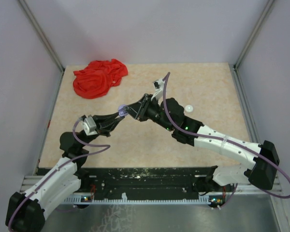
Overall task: Insert the wireless bluetooth earbuds into the charging case
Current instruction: Place the earbud in the charging case, then close the charging case, then place the charging case at the center of the board, then pick up the charging case at the center of the board.
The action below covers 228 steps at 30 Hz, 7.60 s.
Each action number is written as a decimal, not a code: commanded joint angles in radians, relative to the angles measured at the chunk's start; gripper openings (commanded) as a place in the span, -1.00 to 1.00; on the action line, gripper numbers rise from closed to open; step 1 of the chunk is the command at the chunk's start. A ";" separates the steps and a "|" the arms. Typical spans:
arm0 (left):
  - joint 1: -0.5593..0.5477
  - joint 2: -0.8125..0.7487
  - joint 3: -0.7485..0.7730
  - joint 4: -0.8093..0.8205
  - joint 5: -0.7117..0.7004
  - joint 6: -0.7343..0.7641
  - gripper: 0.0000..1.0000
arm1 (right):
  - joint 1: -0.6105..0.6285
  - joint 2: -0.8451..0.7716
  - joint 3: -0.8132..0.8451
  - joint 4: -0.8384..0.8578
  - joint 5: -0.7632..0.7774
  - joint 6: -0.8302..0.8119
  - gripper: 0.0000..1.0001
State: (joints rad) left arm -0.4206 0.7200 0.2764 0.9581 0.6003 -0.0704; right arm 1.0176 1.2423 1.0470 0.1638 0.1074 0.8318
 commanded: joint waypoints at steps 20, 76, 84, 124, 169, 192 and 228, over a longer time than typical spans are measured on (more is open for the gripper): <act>0.004 -0.014 0.007 0.031 -0.043 0.001 -0.99 | 0.032 -0.005 0.006 -0.048 0.069 -0.027 -0.16; 0.021 0.229 0.259 -0.385 0.331 -0.049 -0.99 | -0.185 -0.055 0.192 -0.524 -0.778 -0.929 0.46; 0.022 0.226 0.245 -0.334 0.384 -0.073 -0.99 | -0.187 -0.070 0.103 -0.444 -0.598 -0.950 0.46; 0.026 0.261 0.308 -0.577 0.094 -0.022 0.30 | -0.476 -0.028 -0.156 -0.343 -0.532 -0.639 -0.77; 0.052 0.266 0.364 -0.726 -0.104 -0.073 0.48 | -1.042 0.086 -0.363 -0.351 -0.353 -0.360 0.36; 0.061 0.293 0.368 -0.718 -0.055 -0.102 0.50 | -0.766 0.206 -0.287 -0.507 -0.493 -0.523 0.37; 0.074 0.321 0.374 -0.716 -0.011 -0.112 0.52 | -0.433 0.383 -0.016 -0.777 -0.040 -0.550 0.27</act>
State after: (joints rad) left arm -0.3550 1.0351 0.6151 0.2264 0.5671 -0.1753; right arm 0.5606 1.5993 0.9672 -0.6022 0.0292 0.3008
